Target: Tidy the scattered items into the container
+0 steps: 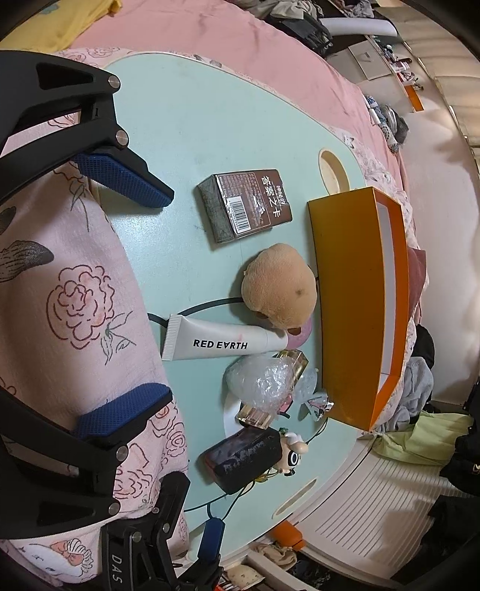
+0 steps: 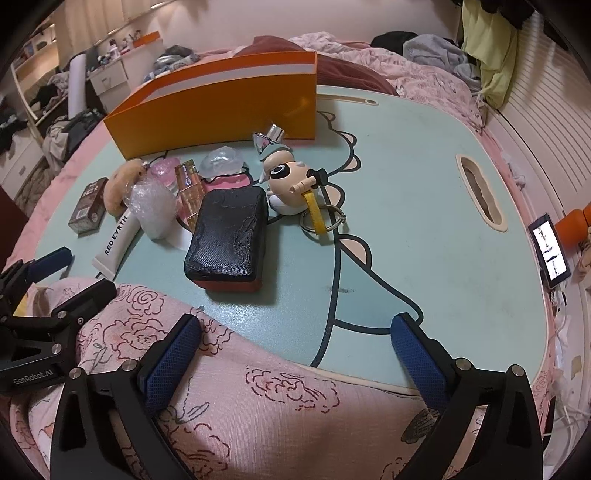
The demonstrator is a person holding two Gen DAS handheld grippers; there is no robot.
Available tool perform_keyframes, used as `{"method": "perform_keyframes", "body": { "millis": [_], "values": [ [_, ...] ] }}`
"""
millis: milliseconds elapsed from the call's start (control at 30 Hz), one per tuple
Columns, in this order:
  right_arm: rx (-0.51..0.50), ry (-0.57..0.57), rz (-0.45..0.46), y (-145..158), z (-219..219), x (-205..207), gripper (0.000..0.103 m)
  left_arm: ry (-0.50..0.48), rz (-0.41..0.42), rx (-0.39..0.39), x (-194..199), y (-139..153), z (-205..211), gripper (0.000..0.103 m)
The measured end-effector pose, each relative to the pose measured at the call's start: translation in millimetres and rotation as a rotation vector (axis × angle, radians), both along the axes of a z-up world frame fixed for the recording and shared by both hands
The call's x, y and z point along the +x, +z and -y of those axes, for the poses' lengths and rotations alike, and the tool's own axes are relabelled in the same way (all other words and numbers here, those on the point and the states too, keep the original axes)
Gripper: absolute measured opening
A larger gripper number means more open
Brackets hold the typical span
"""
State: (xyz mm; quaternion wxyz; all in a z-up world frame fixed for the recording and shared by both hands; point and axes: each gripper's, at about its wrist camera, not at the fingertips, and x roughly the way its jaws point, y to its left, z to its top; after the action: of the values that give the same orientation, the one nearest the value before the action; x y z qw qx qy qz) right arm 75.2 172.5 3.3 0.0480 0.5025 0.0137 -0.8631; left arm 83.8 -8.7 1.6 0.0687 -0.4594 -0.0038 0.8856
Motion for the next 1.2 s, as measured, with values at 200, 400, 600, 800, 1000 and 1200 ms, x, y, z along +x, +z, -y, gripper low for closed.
{"method": "perform_keyframes", "body": {
  "millis": [200,400,600,800,1000,1200],
  "values": [
    [0.000,0.001,-0.001,0,0,0,0.103,-0.008,-0.007,0.038,1,3,4,0.096],
    [-0.014,0.000,-0.012,1,-2,1,0.102,-0.051,-0.053,0.169,6,13,15,0.072],
    [-0.018,0.005,-0.017,2,-2,0,0.102,-0.003,-0.133,0.258,-1,31,52,0.057],
    [-0.020,0.004,-0.016,2,-3,0,0.102,0.132,-0.138,0.246,-26,30,86,0.042],
    [-0.022,0.006,-0.013,1,-2,-1,0.102,0.139,-0.137,0.162,-37,22,65,0.043],
    [-0.024,0.007,-0.010,1,-2,-2,0.102,0.206,-0.118,0.096,-45,13,63,0.048]
  ]
}}
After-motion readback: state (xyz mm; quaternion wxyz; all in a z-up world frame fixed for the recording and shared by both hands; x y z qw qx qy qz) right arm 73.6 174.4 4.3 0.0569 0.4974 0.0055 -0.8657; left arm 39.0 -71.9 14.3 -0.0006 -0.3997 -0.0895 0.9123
